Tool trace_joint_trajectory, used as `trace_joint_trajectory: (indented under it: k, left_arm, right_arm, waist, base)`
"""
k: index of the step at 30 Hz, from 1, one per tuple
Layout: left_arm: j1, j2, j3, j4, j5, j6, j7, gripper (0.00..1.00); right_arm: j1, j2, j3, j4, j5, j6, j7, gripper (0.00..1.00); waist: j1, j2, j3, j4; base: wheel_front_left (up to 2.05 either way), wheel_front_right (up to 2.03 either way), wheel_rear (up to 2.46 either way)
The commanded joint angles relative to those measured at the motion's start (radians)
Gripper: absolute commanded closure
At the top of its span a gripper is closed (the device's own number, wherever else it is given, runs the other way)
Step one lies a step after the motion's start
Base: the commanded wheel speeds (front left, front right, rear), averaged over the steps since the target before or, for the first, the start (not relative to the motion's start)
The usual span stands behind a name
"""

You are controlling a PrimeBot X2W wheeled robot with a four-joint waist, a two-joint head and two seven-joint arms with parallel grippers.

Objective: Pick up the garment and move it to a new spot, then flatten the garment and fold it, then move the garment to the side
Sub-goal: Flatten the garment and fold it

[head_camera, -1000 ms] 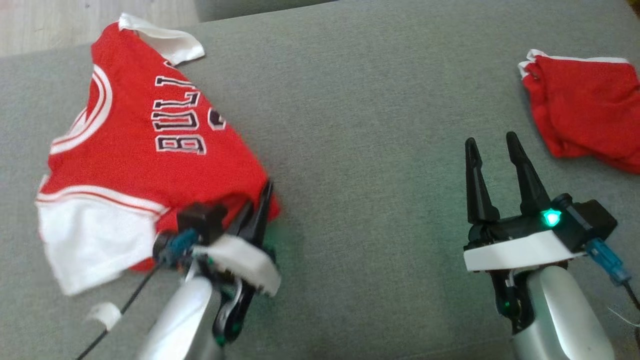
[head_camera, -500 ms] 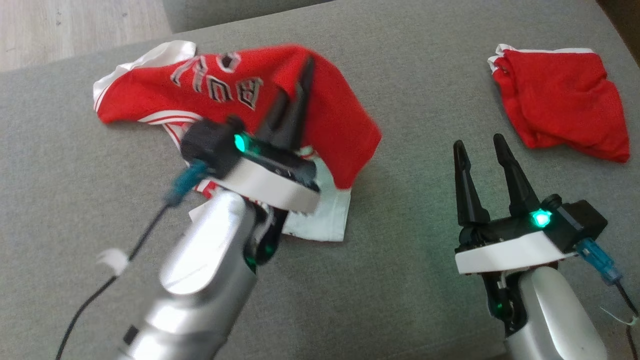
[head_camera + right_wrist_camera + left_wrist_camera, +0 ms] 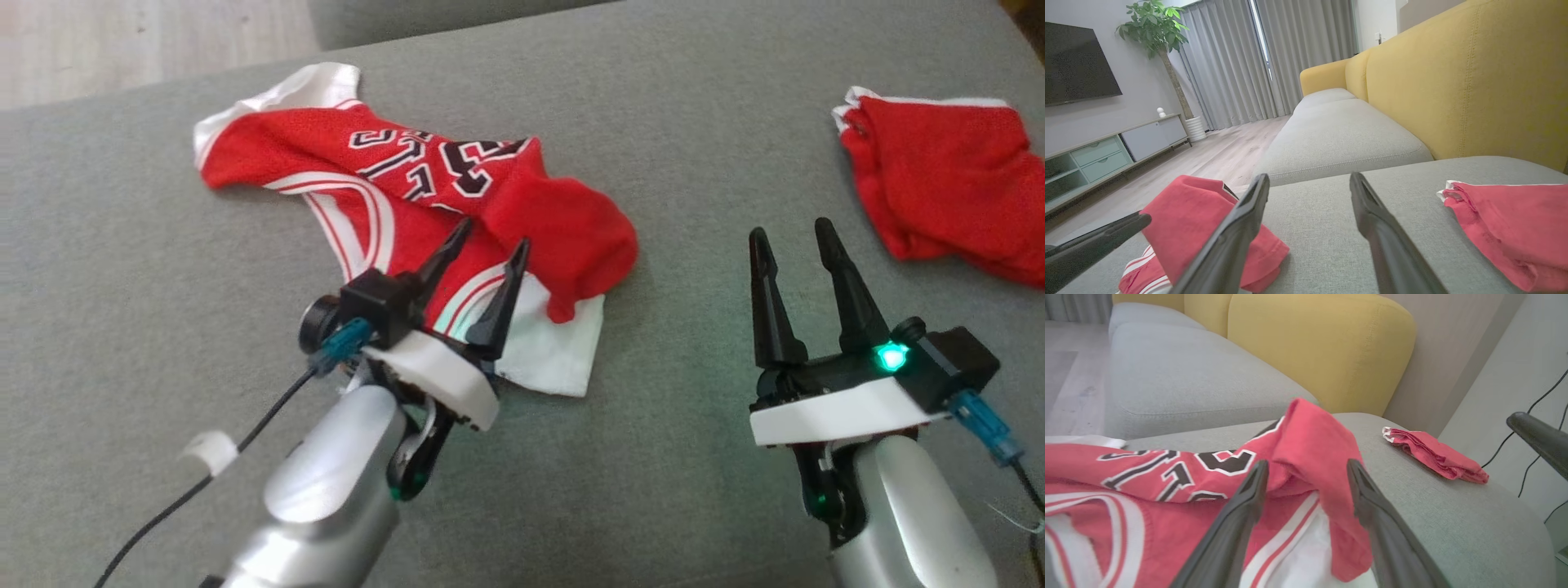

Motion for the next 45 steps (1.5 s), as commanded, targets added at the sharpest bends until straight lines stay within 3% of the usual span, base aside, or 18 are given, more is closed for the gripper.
trace_joint_trajectory:
  k: [1, 6, 9, 14, 17, 24, 28, 37, 45]
  left_arm:
    - [0.001, 0.033, 0.037, -0.042, -0.002, 0.006, -0.016, 0.00]
    - [0.077, 0.086, 0.058, -0.127, -0.011, 0.036, -0.031, 0.00]
    - [0.130, 0.112, 0.095, -0.190, -0.016, 0.079, -0.067, 0.00]
    - [0.245, 0.126, 0.176, -0.278, -0.033, 0.148, -0.114, 0.00]
    - [0.308, 0.116, 0.208, -0.309, -0.036, 0.162, -0.123, 0.00]
    - [0.339, 0.088, 0.234, -0.343, -0.004, 0.149, -0.127, 0.00]
    - [0.331, 0.068, 0.245, -0.346, 0.021, 0.130, -0.127, 0.00]
    - [0.330, 0.027, 0.257, -0.313, 0.051, 0.093, -0.127, 0.00]
    - [0.319, 0.004, 0.269, -0.295, 0.068, 0.071, -0.127, 0.00]
  right_arm:
    - [-0.015, -0.001, 0.020, -0.031, -0.010, 0.007, -0.006, 0.00]
    - [-0.001, -0.001, 0.010, -0.028, -0.024, 0.007, -0.006, 0.00]
    - [0.008, -0.001, 0.003, -0.030, -0.030, 0.007, -0.006, 0.00]
    - [0.027, -0.001, -0.011, -0.028, -0.040, 0.007, -0.006, 0.00]
    - [0.035, -0.001, -0.016, -0.026, -0.047, 0.007, -0.006, 0.00]
    - [0.033, -0.001, -0.019, -0.025, -0.076, 0.007, -0.006, 0.00]
    - [0.016, -0.001, 0.033, -0.002, -0.115, 0.007, -0.006, 0.00]
    - [-0.071, -0.001, 0.141, 0.231, -0.248, 0.007, 0.013, 0.00]
    - [-0.155, -0.001, 0.140, 0.386, -0.288, 0.007, 0.017, 0.00]
  waist:
    - [-0.0001, 0.0000, -0.015, 0.023]
    - [-0.0001, 0.0000, -0.039, 0.074]
    - [-0.0001, 0.0000, -0.048, 0.094]
    - [-0.0001, 0.0000, -0.062, 0.120]
    - [-0.0001, 0.0000, -0.063, 0.131]
    - [-0.0001, 0.0000, -0.051, 0.157]
    - [-0.0001, 0.0000, -0.037, 0.172]
    - [-0.0001, 0.0000, -0.020, 0.200]
    - [-0.0001, 0.0000, -0.010, 0.229]
  base:
    - [0.00, 0.00, 0.00]
    - [0.00, 0.00, 0.00]
    - [0.00, 0.00, 0.00]
    - [0.00, 0.00, 0.00]
    - [0.00, 0.00, 0.00]
    - [0.00, 0.00, 0.00]
    - [0.00, 0.00, 0.00]
    - [0.00, 0.00, 0.00]
    - [0.00, 0.00, 0.00]
